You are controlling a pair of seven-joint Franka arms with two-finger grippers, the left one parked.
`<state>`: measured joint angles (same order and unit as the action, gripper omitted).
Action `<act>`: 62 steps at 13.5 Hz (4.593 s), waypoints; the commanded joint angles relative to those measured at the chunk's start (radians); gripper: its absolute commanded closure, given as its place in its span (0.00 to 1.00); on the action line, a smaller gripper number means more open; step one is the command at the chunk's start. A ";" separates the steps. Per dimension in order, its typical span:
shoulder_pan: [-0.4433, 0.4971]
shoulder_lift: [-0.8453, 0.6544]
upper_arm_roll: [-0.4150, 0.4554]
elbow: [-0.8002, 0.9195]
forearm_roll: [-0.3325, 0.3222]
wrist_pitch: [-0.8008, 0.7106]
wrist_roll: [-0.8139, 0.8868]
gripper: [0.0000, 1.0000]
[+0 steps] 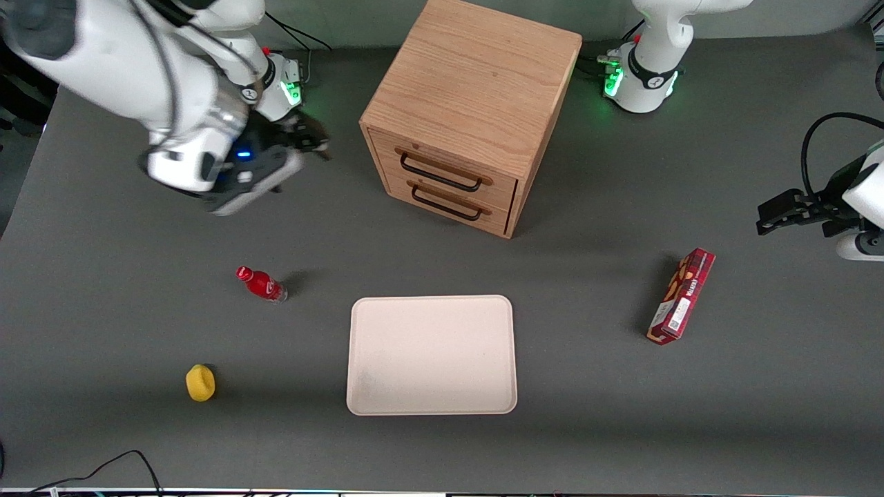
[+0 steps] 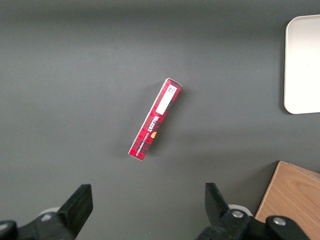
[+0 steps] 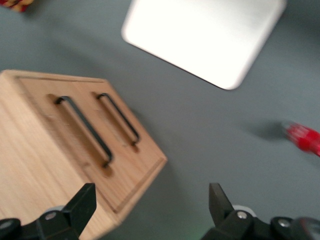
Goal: Open upper drawer
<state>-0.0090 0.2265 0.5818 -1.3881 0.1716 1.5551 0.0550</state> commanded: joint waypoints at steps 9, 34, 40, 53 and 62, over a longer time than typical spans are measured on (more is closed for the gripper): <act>0.093 0.318 0.184 -0.005 -0.145 0.192 -0.108 0.00; 0.095 0.379 0.132 -0.115 -0.294 0.395 -0.320 0.00; 0.089 0.381 0.050 -0.068 -0.279 0.422 -0.386 0.00; 0.053 0.381 -0.062 -0.061 -0.215 0.622 -0.405 0.00; 0.024 0.283 -0.063 -0.039 -0.070 0.611 -0.399 0.00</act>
<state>0.0308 0.5707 0.5216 -1.4221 0.0531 2.1778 -0.3193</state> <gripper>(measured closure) 0.000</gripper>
